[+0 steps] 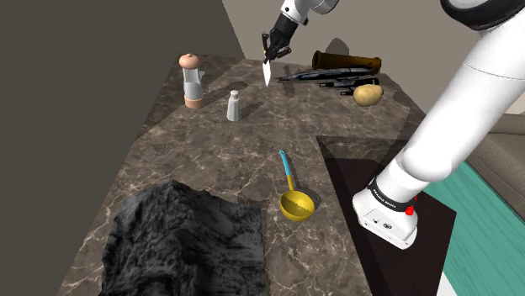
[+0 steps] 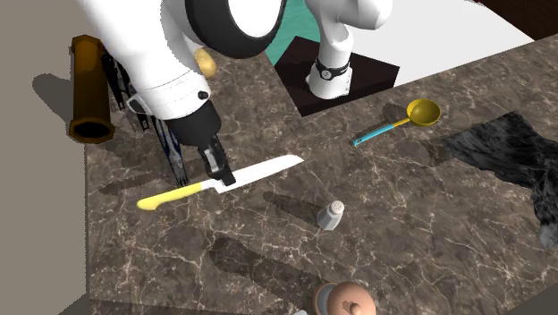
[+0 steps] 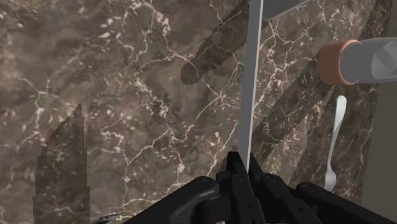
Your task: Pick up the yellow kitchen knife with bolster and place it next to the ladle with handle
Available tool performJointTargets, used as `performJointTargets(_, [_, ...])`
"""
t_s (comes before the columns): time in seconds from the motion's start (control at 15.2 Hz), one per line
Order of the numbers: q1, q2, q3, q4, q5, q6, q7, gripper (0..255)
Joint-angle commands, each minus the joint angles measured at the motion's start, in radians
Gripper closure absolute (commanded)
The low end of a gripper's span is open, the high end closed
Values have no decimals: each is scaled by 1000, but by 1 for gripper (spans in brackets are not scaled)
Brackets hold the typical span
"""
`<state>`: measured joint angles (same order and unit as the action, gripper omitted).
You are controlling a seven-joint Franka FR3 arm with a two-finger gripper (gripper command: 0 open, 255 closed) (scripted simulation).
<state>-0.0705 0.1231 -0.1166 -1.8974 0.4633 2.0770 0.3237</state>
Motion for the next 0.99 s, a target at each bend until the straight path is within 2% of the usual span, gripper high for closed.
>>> performJointTargets(0.0, [28,-51,19,-68,-5,36,38,255])
performJointTargets(0.46, [109,-172,98,-230,-13,135,174,255])
performJointTargets(0.92, [187,-252,194,-334,-16,220,329,255])
